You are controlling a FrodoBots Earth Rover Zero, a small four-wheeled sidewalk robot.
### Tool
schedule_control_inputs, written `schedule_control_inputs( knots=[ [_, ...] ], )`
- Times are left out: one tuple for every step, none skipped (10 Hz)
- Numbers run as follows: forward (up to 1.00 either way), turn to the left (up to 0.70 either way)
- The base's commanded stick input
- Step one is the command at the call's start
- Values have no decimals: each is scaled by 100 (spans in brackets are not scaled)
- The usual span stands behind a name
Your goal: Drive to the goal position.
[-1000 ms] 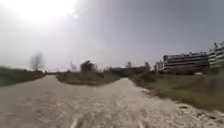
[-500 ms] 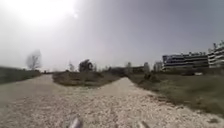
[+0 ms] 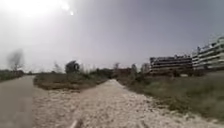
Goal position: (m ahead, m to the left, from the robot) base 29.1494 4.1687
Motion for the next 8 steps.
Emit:
schedule_control_inputs(
  knots=[
    [100, -15],
    [100, -25],
    [100, -35],
    [100, -14],
    [100, 0],
    [100, 0],
    [100, 0],
    [100, 0]
  ],
)
